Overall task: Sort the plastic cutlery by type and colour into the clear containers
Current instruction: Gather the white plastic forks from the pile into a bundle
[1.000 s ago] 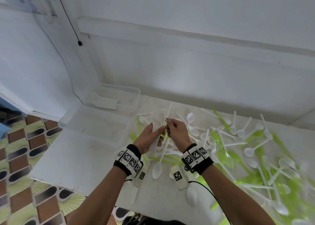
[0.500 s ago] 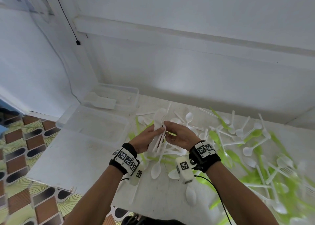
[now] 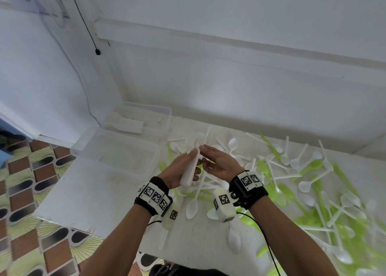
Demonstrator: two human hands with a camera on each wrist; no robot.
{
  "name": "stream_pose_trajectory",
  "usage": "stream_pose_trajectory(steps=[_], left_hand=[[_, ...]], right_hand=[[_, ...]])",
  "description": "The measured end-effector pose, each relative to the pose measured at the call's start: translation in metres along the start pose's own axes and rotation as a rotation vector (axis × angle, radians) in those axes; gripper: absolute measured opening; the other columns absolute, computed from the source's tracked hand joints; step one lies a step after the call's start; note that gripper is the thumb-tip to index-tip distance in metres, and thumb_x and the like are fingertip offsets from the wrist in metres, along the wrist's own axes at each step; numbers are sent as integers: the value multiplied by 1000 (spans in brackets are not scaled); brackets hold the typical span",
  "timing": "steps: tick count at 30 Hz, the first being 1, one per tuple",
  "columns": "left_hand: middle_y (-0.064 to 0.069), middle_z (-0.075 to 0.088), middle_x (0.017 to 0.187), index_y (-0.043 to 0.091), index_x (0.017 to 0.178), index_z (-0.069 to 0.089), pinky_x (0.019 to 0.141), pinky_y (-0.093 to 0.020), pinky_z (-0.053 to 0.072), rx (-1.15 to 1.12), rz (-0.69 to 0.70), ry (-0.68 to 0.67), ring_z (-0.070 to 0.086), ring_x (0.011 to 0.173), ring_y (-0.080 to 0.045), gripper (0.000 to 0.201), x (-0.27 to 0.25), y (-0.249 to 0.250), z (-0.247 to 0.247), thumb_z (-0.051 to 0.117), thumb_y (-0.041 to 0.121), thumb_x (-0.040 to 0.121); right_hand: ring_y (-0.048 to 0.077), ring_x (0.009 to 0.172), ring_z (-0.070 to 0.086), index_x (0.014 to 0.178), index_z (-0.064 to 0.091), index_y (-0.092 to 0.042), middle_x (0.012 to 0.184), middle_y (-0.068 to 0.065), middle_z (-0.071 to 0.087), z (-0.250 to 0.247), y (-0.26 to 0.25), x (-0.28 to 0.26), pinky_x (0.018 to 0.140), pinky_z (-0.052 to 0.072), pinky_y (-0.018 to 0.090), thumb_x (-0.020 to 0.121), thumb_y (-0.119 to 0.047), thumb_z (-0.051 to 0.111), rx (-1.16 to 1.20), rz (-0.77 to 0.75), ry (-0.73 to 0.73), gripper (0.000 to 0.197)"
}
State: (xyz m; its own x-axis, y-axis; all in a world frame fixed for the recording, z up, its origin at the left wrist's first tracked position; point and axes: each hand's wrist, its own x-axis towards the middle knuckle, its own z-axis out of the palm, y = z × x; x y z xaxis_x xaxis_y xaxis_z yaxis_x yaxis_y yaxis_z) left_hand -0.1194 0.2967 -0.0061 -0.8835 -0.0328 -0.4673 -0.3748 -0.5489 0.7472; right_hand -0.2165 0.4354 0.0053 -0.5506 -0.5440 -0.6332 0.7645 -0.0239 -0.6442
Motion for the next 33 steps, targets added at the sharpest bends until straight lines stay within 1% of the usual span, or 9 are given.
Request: stream_pose_trajectory(steps=[10,13,15,16,19,22,24,27,33], left_hand=[[-7,59,85,7,101,60,58,-28,51,-43,-78,-103,56,72,-17,32,-12,8,13,55,39,100],[-12,65,95,3,114,61,70,-31,57,-21,-29,-149,66,85,-21,24,-15,11,19,53,22,102],[-11,64,95,3,114,60,69,-33,58,-48,-22,-154,65,83,-21,19,-17,11,21,53,16,102],[-11,63,95,2,114,60,67,-34,57,-58,-22,-155,64,82,-21,19,-17,10,20,55,15,101],[-11,60,92,2,111,56,66,-34,55,-72,-39,-220,59,77,-23,19,-19,10,15,58,17,99],[-6,53,80,7,105,51,64,-29,51,-143,-52,-275,54,70,-18,21,-21,11,17,62,23,98],[-4,53,76,8,104,51,61,-27,51,-146,-77,-255,54,65,-15,21,-24,9,18,56,28,101],[-1,53,68,9,98,55,52,-21,46,-90,-71,-220,48,51,-10,26,-31,1,21,46,33,104],[8,39,55,13,88,60,42,-17,34,-322,82,-227,35,38,-1,31,-39,-3,32,44,35,104]], right_hand=[[19,83,63,107,73,-13,97,0,74,3,2,-5,73,55,34,84,-28,81,-34,40,31,28],[21,88,63,122,70,-4,110,8,69,8,3,-5,88,56,43,87,-36,77,-88,42,-25,48],[26,100,61,131,66,-4,124,14,63,12,1,-8,99,51,46,94,-40,67,-104,34,-120,52],[26,101,59,132,66,-5,124,14,63,13,0,-10,97,51,43,97,-41,61,-114,35,-163,50],[14,65,52,128,68,-7,100,4,67,13,-3,-15,58,46,29,102,-41,49,-144,30,-249,47],[16,59,51,118,65,-3,94,6,63,16,-7,-17,54,43,31,99,-35,55,-84,-14,-206,39],[18,67,56,116,63,0,93,10,66,19,-12,-14,58,48,30,97,-30,57,-16,-81,-118,35],[26,88,69,137,52,9,105,18,71,23,-20,-14,70,59,35,97,-26,60,117,-149,-62,54],[36,127,60,149,34,-12,142,19,58,22,-14,-28,99,53,45,103,-33,58,138,-104,-360,56]])
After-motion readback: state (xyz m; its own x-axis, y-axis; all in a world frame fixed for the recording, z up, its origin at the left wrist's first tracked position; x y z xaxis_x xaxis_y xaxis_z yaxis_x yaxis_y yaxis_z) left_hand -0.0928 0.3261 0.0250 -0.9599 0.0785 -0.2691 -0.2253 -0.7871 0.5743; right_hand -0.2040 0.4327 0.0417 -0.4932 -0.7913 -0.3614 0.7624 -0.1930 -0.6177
